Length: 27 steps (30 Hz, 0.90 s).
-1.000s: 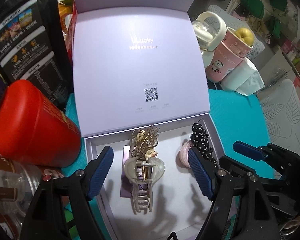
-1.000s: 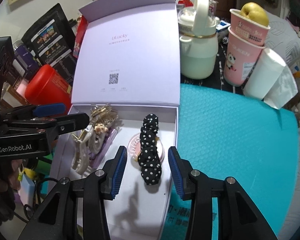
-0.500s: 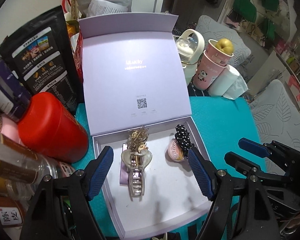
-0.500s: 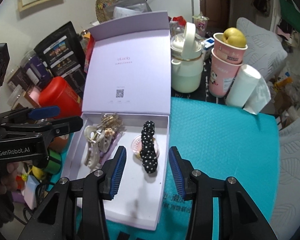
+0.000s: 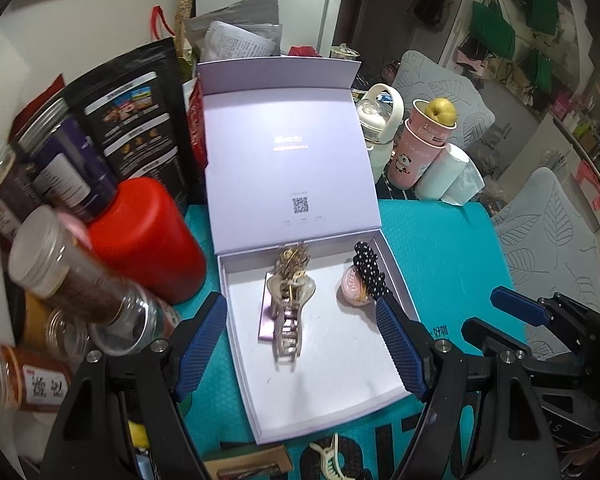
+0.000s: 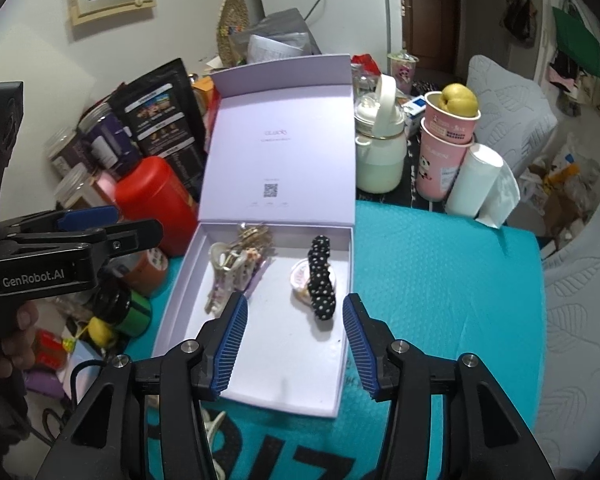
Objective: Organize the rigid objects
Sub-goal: 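Withdraw both tools from the box toward the gold case and cream clip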
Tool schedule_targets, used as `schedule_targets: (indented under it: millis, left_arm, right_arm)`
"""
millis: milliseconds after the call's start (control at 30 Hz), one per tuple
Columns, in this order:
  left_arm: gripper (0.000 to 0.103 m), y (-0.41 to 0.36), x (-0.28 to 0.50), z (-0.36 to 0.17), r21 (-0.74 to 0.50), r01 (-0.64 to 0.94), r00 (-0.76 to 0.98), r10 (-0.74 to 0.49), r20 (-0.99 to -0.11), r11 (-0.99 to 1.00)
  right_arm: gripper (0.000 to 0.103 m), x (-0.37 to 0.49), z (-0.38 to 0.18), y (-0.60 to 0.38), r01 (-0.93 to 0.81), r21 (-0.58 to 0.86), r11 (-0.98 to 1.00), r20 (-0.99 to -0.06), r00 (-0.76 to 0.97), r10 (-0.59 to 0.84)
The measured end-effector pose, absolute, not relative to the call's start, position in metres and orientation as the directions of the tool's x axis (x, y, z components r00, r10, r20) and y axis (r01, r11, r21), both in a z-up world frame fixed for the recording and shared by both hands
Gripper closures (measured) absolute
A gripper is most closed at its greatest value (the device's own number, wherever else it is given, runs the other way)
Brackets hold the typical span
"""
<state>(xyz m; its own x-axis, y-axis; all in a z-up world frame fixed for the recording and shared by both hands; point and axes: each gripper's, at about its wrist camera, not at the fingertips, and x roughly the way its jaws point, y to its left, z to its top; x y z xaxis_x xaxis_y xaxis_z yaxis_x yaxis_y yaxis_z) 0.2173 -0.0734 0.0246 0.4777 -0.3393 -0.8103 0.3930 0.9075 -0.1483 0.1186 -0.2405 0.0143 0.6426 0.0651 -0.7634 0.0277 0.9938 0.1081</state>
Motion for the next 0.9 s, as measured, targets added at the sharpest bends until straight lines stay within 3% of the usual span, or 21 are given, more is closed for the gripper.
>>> schedule_targets:
  millis: [67, 200, 400, 900]
  left_arm:
    - [0.021, -0.068, 0.209, 0.026, -0.149, 0.395, 0.475, -0.34, -0.812, 0.907]
    - [0.005, -0.056, 0.193, 0.031, -0.144, 0.383, 0.495, -0.334, -0.802, 0.913]
    - [0.005, -0.042, 0.172, 0.034, -0.138, 0.366, 0.508, -0.321, -0.799, 0.92]
    - [0.005, 0.0, 0.126, 0.028, -0.203, 0.278, 0.53, -0.327, -0.783, 0.939]
  right_arm:
    - [0.044, 0.111, 0.017, -0.236, 0.03, 0.108, 0.994, -0.762, 0.645, 0.063]
    - [0.041, 0.097, 0.021, -0.227, 0.031, 0.111, 0.993, -0.755, 0.652, 0.064]
    - [0.034, 0.076, 0.023, -0.214, 0.027, 0.114, 0.993, -0.752, 0.655, 0.069]
    - [0.034, 0.034, 0.017, -0.186, 0.0, 0.128, 0.992, -0.752, 0.652, 0.097]
